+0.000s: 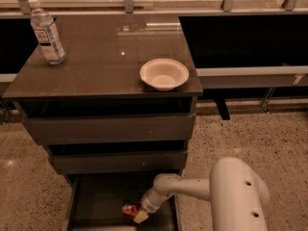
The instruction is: Place coke can into bottom drawer
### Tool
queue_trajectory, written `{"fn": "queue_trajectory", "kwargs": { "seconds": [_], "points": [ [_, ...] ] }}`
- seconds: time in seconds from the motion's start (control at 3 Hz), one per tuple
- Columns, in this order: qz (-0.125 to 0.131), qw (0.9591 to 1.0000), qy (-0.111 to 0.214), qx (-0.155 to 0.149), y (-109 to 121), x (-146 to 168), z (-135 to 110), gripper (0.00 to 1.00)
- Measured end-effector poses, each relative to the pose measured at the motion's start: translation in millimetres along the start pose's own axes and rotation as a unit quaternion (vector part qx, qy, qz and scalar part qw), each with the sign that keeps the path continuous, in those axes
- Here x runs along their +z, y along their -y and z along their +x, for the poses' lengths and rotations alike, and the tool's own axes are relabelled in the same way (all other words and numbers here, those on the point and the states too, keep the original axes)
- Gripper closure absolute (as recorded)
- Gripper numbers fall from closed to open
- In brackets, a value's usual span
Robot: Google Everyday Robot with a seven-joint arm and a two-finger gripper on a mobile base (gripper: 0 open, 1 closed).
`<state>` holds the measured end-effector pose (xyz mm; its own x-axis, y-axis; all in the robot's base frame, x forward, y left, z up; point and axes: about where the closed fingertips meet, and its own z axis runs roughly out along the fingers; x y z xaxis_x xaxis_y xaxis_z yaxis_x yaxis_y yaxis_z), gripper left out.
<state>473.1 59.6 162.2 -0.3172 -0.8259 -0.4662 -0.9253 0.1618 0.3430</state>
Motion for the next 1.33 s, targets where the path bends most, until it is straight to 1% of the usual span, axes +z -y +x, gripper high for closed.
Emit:
{"fn": "queue_trajectory", "kwargs": {
  "seconds": [0.33,0.67,1.0,1.33],
  "points": [
    [0.005,0.9999,0.006,0.014,5.4,11.1,4.0,0.34],
    [0.003,0.9999,0.005,0.013,3.4,12.4,4.2,0.12],
    [0.001,0.9999,0.005,0.013,1.9,14.0,4.5,0.0],
    [-0.005,0.9999,0.01,0.007,-2.8,13.4,1.7,0.0]
  ]
}}
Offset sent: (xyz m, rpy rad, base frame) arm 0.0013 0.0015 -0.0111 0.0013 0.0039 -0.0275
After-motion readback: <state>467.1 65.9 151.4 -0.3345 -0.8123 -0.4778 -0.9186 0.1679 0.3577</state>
